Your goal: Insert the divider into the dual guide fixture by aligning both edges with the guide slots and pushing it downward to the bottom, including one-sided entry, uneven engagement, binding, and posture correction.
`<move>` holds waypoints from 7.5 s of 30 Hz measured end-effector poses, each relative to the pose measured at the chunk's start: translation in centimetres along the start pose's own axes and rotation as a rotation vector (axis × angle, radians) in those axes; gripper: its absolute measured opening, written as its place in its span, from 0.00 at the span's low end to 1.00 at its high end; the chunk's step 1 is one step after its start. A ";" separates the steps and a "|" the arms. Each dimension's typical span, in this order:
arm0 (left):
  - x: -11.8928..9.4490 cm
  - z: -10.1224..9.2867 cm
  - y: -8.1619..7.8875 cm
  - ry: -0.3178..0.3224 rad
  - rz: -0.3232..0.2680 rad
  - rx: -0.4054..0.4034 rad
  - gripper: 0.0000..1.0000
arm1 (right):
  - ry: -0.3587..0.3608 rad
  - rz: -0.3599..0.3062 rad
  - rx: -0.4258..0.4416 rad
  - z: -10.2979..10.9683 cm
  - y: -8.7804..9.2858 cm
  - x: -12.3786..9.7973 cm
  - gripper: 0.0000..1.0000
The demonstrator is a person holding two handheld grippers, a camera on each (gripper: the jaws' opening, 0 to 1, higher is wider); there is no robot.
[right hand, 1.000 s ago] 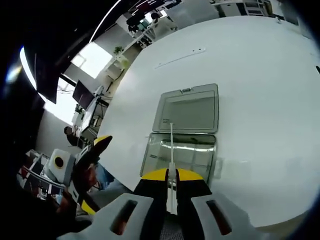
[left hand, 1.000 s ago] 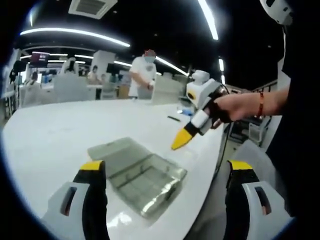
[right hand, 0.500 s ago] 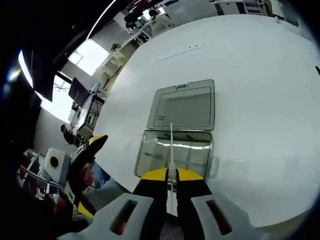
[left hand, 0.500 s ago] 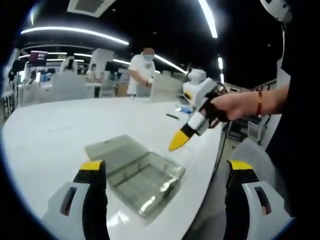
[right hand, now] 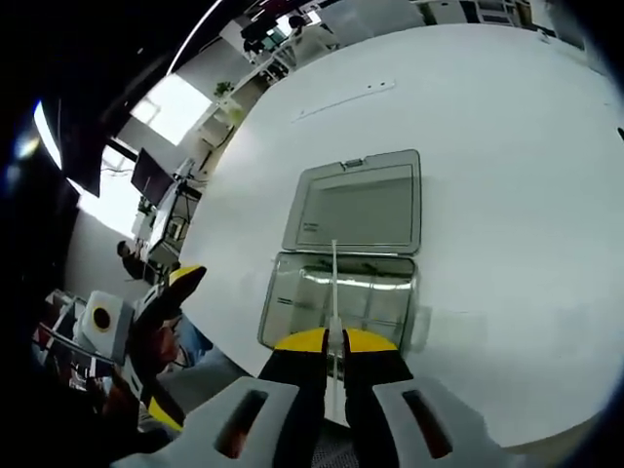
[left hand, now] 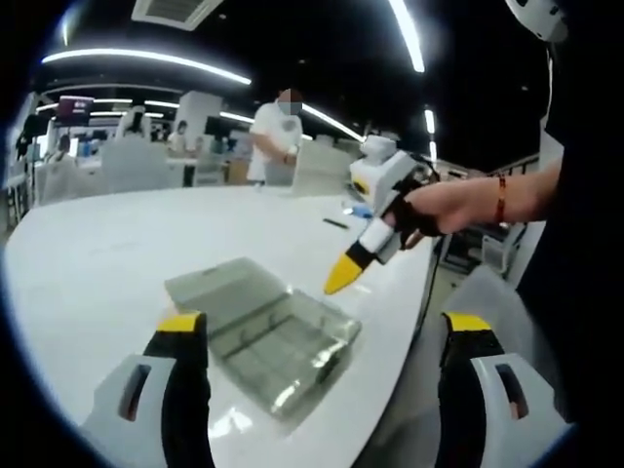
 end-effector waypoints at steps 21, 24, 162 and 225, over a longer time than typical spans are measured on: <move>-0.1 0.2 0.3 -0.006 -0.009 -0.022 0.97 | 0.070 0.037 0.014 -0.7 0.3 1.2 0.00; -0.1 0.2 0.2 -0.007 -0.012 -0.024 0.97 | 0.068 0.035 0.018 -0.5 0.2 1.3 0.00; -1.7 2.0 1.3 -0.010 0.026 -0.084 0.91 | 0.199 0.165 -0.022 0.2 0.4 3.9 0.00; -2.0 2.1 1.5 -0.022 0.026 -0.088 0.90 | 0.226 0.128 -0.120 0.4 1.1 4.0 0.00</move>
Point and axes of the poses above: the point that each gripper's makers call its tool centre point, and the gripper's own axes: x roughly forward along the fingers, z roughly to its left, y roughly out of its underside, the point moved 7 cm from there along -x, roughly backward along the fingers, and after that the axes turned 13 degrees about -z, right-handed, at the moved point
